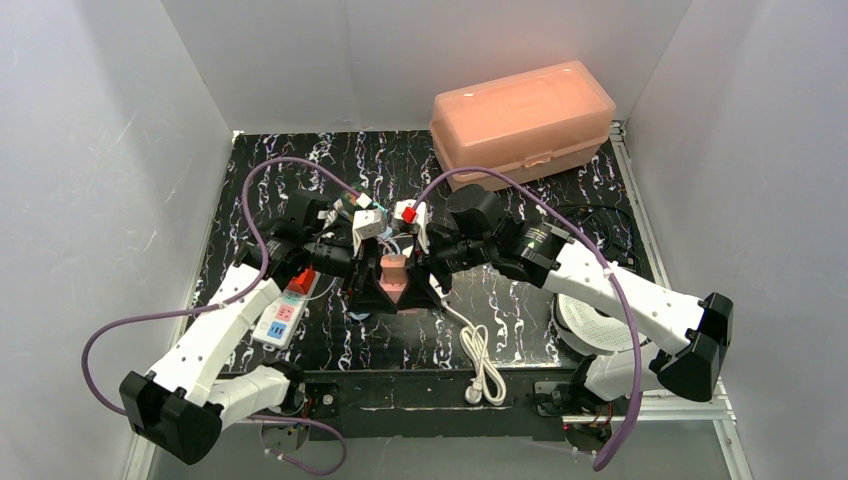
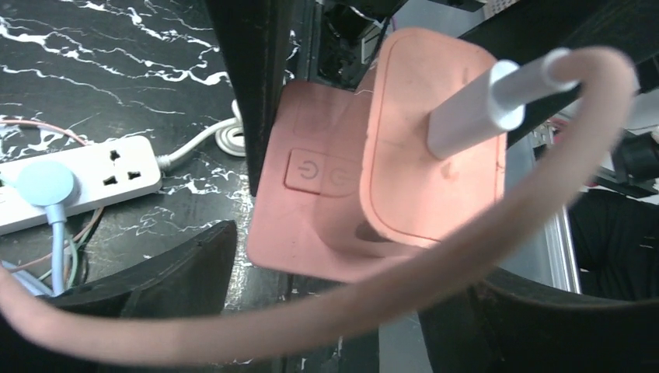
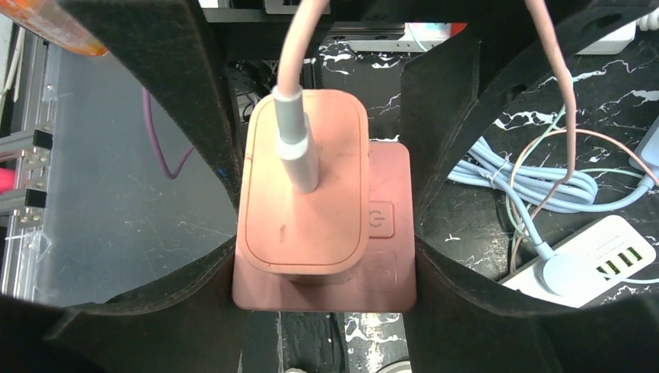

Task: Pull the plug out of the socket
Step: Remove the plug from the socket.

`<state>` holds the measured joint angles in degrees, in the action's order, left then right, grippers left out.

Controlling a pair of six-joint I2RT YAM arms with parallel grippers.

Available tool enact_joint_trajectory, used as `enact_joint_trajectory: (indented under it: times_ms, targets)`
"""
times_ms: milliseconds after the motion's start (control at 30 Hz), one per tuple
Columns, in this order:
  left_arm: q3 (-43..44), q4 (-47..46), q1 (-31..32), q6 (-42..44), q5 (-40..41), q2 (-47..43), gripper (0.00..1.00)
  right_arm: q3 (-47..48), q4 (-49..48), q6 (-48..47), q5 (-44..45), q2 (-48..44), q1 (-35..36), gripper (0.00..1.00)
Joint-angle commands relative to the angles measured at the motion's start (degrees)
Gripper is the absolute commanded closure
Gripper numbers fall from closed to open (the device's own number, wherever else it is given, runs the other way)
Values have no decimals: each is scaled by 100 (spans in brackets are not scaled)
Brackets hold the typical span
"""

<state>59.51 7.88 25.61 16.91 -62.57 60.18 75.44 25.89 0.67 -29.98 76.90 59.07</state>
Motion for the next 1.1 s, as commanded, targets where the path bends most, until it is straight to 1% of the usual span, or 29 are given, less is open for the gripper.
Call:
enact_joint_trajectory:
  times_ms: [0, 33, 67, 100, 133, 200, 233, 267, 400, 433, 533, 633, 667, 767, 867, 900, 967, 1067]
  targets:
    - [585, 467, -36, 100, -767, 174, 30, 326, -343, -248, -416, 44, 79, 99]
    - [630, 579, -38, 140, -826, 181, 36, 316, -335, -249, -433, 44, 79, 99]
    - [658, 650, -40, 179, -878, 182, 44, 294, -320, -262, -438, 44, 80, 97]
    - [661, 693, -43, 214, -923, 153, 56, 273, -306, -268, -442, 41, 79, 94]
    - [647, 710, -39, 216, -939, 122, 73, 256, -293, -275, -402, 36, 81, 88]
    - [600, 742, -40, 248, -939, 51, 97, 283, -194, -277, -320, 42, 81, 73]
    - [583, 765, -36, 259, -896, 23, 100, 327, -141, -282, -260, 53, 79, 59]
    - [568, 767, -38, 253, -870, -7, 100, 357, -103, -286, -244, 57, 79, 53]
    - [530, 711, -34, 143, -820, -15, 100, 333, -311, -213, -325, -13, 70, 49]
    - [527, 652, -38, 62, -819, -19, 100, 280, -426, -167, -327, -52, 65, 46]
    - [497, 503, -38, -107, -813, -57, 100, -5, -858, 92, -451, -327, 0, 30]
    - [426, 326, -40, -287, -821, -126, 100, -285, -1378, 353, -663, -590, -84, 23]
    - [422, 294, -38, -325, -840, -136, 100, -351, -1497, 434, -764, -652, -121, 22]
    - [462, 256, -38, -450, -913, -138, 100, -511, -1822, 700, -1134, -699, -308, 28]
    - [502, 302, -40, -438, -1002, -165, 100, -485, -1734, 635, -1334, -628, -432, 32]
    - [506, 374, -38, -337, -981, -182, 100, -444, -1596, 576, -1314, -623, -454, 31]
    - [473, 446, -42, -208, -842, -229, 100, -462, -1483, 511, -1278, -714, -525, 23]
    - [334, 136, -89, -389, -477, -308, 100, -538, -1444, 530, -980, -984, -608, 19]
